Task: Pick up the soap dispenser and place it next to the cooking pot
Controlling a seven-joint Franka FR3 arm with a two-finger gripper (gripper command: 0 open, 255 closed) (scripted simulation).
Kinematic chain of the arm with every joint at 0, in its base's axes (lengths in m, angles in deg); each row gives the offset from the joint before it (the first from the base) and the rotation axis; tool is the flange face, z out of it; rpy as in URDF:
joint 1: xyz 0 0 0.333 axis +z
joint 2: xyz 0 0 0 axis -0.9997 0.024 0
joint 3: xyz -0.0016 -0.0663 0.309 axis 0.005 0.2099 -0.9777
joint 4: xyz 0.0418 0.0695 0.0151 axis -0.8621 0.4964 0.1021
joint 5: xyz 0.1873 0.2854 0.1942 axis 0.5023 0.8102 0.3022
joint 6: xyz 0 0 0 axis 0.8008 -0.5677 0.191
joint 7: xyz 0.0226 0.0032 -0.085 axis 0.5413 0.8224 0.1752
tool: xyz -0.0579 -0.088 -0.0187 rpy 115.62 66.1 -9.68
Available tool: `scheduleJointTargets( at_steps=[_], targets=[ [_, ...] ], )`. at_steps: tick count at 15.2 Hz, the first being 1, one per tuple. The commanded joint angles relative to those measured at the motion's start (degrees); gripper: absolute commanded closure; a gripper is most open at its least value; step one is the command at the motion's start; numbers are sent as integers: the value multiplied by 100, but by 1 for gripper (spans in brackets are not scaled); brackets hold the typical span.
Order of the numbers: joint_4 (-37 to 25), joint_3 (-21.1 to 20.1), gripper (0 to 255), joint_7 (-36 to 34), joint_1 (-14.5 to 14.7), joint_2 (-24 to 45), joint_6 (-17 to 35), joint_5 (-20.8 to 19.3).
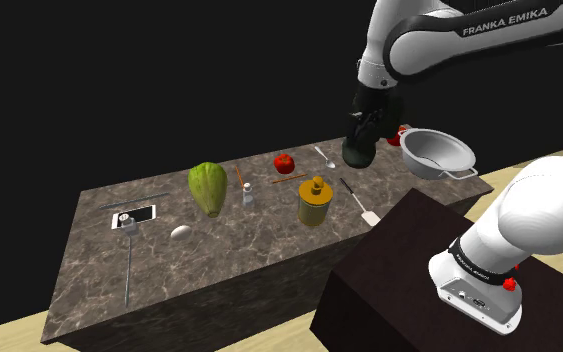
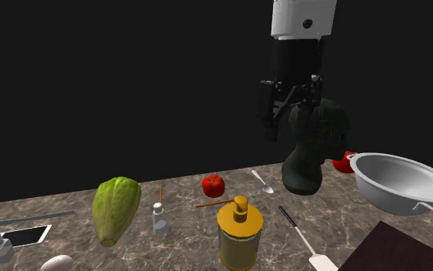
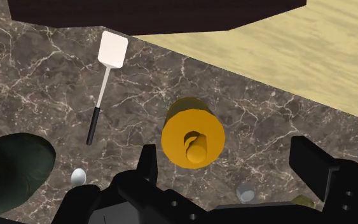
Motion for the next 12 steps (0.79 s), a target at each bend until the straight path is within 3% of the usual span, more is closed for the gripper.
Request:
scheduleJointTargets(
  at_steps=[1,12],
  targets=[
    [100,-24,0,-25,-23,329,440,-4],
    [-208,-133,0,-324,-161,2769,2543,-247]
  ],
)
